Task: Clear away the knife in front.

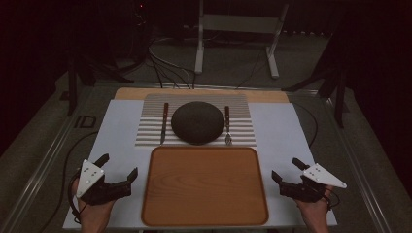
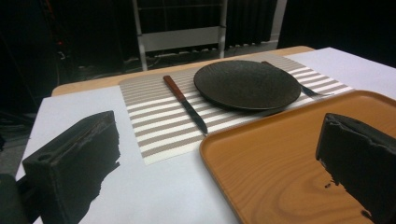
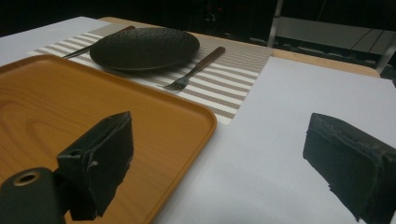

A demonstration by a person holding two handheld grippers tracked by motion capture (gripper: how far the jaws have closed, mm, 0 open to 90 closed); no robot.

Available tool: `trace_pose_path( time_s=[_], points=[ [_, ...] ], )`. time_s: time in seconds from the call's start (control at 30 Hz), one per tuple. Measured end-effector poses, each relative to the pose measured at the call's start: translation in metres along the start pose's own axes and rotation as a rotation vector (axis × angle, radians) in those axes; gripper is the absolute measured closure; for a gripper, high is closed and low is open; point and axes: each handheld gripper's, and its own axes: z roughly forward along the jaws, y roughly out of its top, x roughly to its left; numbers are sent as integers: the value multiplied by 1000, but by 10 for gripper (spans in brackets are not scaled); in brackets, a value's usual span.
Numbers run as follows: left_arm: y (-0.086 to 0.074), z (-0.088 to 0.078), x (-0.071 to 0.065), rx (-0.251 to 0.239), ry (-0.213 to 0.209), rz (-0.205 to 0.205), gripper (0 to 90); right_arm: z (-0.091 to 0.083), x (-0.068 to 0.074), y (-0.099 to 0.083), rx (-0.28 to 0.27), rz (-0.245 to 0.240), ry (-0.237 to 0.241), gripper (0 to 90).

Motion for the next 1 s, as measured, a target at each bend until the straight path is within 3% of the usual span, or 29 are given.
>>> trace_pose_path(
  time_s=[0.6,0.8,1.0],
  points=[
    [0,2,-6,-16,-9,2,18,0,1,-1,0,1,-21,87],
    [10,3,-1,3,-11,-44,2,-1,1,-1,-7,9,-24,86],
    [24,10,-3,4,-21,-19,1,-1,1,-2,-2,14,-28,86]
  ],
)
